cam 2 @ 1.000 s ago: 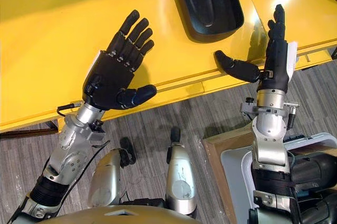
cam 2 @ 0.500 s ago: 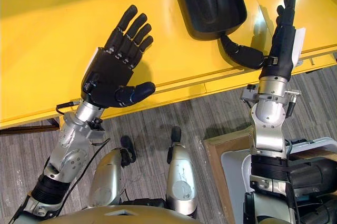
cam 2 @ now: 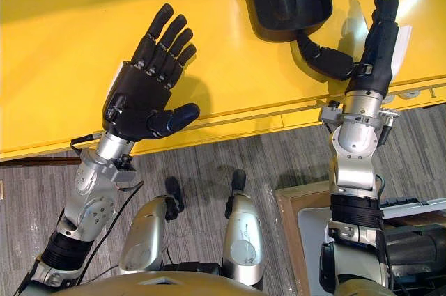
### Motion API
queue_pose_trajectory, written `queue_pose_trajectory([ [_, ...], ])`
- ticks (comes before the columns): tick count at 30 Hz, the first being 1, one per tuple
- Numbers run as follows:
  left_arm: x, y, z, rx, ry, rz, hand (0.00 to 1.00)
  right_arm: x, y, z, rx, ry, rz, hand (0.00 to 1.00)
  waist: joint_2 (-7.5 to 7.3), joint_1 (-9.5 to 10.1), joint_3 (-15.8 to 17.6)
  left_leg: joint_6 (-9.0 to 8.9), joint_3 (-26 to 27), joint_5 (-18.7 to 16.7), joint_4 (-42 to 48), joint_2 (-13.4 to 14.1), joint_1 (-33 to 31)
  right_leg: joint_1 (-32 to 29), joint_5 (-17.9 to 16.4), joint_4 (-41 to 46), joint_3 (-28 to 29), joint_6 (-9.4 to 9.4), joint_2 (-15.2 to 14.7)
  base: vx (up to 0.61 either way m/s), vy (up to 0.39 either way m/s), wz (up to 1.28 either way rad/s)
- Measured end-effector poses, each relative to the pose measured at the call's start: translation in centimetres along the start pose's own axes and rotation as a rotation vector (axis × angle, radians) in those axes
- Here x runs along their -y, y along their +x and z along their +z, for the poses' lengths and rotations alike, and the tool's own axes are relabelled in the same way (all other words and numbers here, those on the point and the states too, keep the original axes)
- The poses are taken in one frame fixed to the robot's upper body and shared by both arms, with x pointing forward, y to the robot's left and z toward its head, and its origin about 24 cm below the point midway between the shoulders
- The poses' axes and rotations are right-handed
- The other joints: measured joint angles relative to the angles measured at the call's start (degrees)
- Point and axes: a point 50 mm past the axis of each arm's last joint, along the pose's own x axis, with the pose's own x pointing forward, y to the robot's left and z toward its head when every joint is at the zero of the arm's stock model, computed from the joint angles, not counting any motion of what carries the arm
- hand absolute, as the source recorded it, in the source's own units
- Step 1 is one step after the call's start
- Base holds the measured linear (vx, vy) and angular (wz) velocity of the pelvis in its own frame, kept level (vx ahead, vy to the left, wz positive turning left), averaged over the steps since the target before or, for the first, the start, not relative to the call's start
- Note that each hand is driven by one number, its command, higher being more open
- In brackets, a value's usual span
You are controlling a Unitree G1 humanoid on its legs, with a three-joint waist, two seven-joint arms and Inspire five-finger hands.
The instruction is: Walk over and take three plastic housings, then place them on the shelf
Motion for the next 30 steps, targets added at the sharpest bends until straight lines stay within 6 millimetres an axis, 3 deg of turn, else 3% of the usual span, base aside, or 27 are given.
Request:
queue_pose_trajectory([
  [4,0.3,-1.1,0.5,0.004,-0.001,-0.002,1.00,0.4,-2.8,0.6,0.042,-0.008,0.068,1.00,0.09,-0.12,-0.1,-0.37,0.2,0.4,-2.6,-0.4,3.3,3.1,0.0,-1.8,-0.4,0.05,0.1,0.05,0.002,0.00],
  [8,1.0,-1.6,1.1,0.030,-0.003,-0.030,1.00,1.7,-5.5,2.3,0.131,0.048,0.004,1.00,0.34,-0.31,-1.3,-0.70,1.1,0.7,-5.6,-0.8,6.7,6.2,0.3,-4.5,-0.8,0.42,0.2,0.08,0.004,-0.03],
  [11,1.4,-2.0,0.7,0.025,-0.039,-0.023,1.00,2.5,-7.4,2.9,0.142,0.107,-0.052,1.00,0.13,-0.97,-5.4,-0.86,1.6,0.8,-8.2,-1.3,9.0,8.4,0.6,-7.2,-0.8,0.84,0.3,0.14,0.014,-0.04],
  [14,2.0,-2.6,-0.1,-0.007,-0.090,-0.013,1.00,2.2,-9.7,2.1,0.070,0.198,-0.078,1.00,-0.23,-1.61,-10.8,-1.06,2.6,1.0,-12.1,-2.0,13.6,12.5,1.2,-11.0,-0.7,1.30,0.3,0.14,0.014,-0.13],
  [17,2.3,-2.6,-0.5,-0.032,-0.109,-0.029,1.00,1.6,-10.4,1.7,0.033,0.204,-0.019,1.00,-0.31,-1.75,-13.0,-1.21,3.1,1.1,-14.0,-2.5,15.8,14.5,1.6,-12.7,-0.7,1.54,0.3,0.07,0.015,-0.10],
  [21,2.2,-2.7,-0.8,-0.075,-0.117,-0.028,1.00,-0.4,-9.8,1.6,0.029,0.170,0.198,1.00,-0.51,-1.44,-14.5,-1.28,3.6,1.6,-15.9,-2.9,18.0,16.6,2.5,-14.3,-0.8,1.73,0.2,0.01,0.013,-0.04],
  [25,1.8,-3.3,-1.0,-0.150,-0.092,-0.051,1.00,-2.4,-7.3,0.0,-0.030,-0.070,0.579,1.00,-2.21,-0.26,-17.1,-1.28,2.9,3.4,-19.2,-3.5,19.9,18.2,3.2,-15.3,-1.4,1.89,0.1,-0.03,0.008,0.09],
  [30,0.8,-5.6,-1.4,-0.256,-0.073,0.005,1.00,-1.9,-3.5,-0.6,-0.094,-0.256,0.768,1.00,-3.27,1.36,-18.3,-1.42,2.1,6.2,-24.5,-4.3,21.7,18.5,4.4,-15.8,-2.7,2.27,0.2,-0.06,0.005,0.12],
])
